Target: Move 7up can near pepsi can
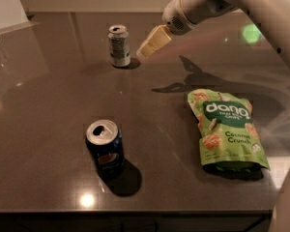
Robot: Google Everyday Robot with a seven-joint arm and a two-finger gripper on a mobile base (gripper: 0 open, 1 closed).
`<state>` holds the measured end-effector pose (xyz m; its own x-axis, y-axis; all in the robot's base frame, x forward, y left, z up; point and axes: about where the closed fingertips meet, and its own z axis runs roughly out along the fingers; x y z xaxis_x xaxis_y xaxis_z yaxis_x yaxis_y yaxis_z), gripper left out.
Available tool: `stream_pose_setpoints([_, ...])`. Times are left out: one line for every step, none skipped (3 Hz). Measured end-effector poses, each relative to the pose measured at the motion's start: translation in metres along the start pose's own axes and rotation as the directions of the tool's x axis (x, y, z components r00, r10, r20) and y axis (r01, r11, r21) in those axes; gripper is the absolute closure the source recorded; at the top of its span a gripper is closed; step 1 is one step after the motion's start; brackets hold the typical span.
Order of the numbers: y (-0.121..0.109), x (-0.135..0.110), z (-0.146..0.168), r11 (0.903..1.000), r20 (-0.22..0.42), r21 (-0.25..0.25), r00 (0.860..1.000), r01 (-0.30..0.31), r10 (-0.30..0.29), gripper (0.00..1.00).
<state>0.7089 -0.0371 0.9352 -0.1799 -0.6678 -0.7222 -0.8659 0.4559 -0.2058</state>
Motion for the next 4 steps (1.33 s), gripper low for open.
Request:
stream_pose_setpoints([0.002, -0.022, 0.029, 0.9988, 0.043, -0.016, 0.998, -0.047, 0.048, 0.00])
stream_pose_setpoints([0.003, -0.032, 0.056, 0.9952, 0.067, -0.005, 0.993, -0.098, 0.098, 0.00])
stream_pose_setpoints([0.006, -0.038, 0.080, 0.9877, 0.098, -0.016, 0.983, -0.156, 0.156, 0.00])
stream_pose_setpoints([0.008, -0.042, 0.099, 0.9795, 0.123, -0.048, 0.972, -0.196, 0.200, 0.00])
